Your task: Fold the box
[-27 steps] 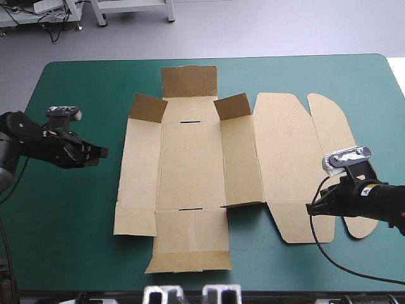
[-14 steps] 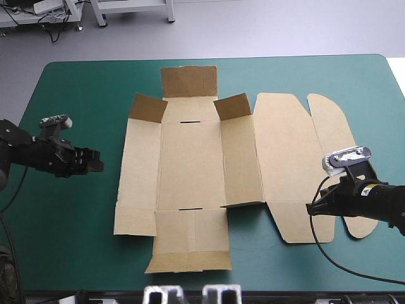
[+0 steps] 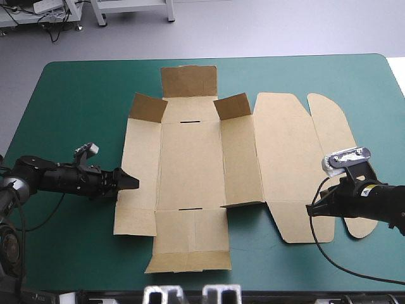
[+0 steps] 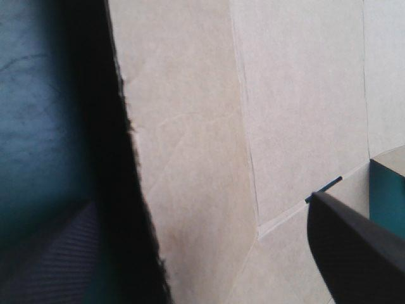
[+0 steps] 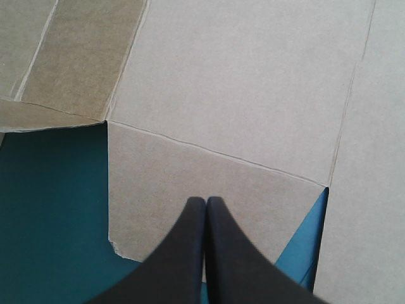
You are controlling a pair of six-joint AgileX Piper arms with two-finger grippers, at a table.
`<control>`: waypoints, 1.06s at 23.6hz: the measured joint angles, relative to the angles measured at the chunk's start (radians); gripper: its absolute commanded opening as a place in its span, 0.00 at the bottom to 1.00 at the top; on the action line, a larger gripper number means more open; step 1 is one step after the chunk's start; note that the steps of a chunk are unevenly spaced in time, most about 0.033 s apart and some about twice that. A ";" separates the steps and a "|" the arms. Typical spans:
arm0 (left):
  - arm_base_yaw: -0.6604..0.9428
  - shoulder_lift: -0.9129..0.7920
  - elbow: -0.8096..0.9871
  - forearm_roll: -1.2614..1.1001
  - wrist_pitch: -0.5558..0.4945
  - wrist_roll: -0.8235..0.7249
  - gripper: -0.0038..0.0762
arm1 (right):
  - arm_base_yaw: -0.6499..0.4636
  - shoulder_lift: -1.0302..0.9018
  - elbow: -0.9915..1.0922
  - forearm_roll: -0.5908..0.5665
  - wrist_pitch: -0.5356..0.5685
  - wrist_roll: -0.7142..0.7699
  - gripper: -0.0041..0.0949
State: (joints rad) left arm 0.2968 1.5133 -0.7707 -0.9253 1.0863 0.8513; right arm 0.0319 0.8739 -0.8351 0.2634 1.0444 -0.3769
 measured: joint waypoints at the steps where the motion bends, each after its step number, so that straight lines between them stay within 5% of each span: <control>1: 0.000 0.023 0.000 -0.016 0.004 0.016 0.82 | 0.000 0.000 0.000 0.000 0.000 0.000 0.03; 5: 0.002 0.101 -0.001 -0.131 0.062 0.091 0.67 | 0.000 0.000 0.000 0.000 0.000 0.000 0.03; 11: 0.002 0.124 -0.001 -0.156 0.064 0.106 0.27 | 0.000 0.000 0.000 0.000 0.000 0.000 0.03; 17: 0.002 0.124 -0.001 -0.159 0.052 0.102 0.04 | 0.000 0.000 0.000 0.000 0.000 0.000 0.03; 25: 0.002 0.124 0.000 -0.185 0.058 0.162 0.04 | 0.000 0.000 0.000 0.000 0.000 0.000 0.03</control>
State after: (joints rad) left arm 0.2989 1.6373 -0.7708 -1.1100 1.1446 1.0134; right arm 0.0319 0.8739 -0.8351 0.2634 1.0444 -0.3769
